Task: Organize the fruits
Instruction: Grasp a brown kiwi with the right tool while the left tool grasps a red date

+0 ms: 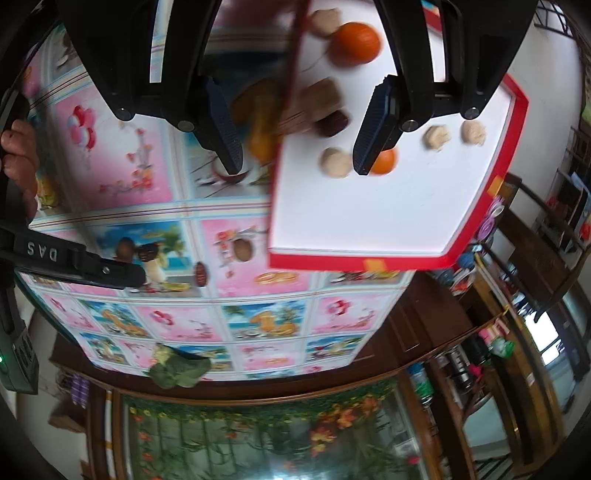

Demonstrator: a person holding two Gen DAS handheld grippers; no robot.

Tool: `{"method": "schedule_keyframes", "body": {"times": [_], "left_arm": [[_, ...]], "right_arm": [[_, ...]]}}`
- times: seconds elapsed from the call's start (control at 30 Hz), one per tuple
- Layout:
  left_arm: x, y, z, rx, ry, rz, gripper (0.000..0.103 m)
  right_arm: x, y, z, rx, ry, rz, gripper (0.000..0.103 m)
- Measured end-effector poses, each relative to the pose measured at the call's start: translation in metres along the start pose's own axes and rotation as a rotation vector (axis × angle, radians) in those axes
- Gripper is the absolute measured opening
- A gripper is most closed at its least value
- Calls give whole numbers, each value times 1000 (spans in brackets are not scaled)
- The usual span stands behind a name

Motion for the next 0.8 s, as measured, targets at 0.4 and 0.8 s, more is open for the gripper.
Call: {"method": "schedule_keyframes", "body": {"times": [0.4, 0.8], "left_arm": [[-63, -29, -13, 12, 66, -100, 62], [-86, -43, -32, 55, 112, -132, 63]], "right_arm": [[-39, 21, -19, 107, 104, 31, 42], [-39, 19, -32, 104, 145, 30, 28]]}}
Point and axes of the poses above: each gripper's, at about its wrist camera, not at the fingertips, and z roughly against the way its jaws point, x to its left, y to its underside, the point moved 8 cm from there along -z, roughly the way its jaws point, and after that the axes turned 13 degrees about x, right-handed, at the moved point
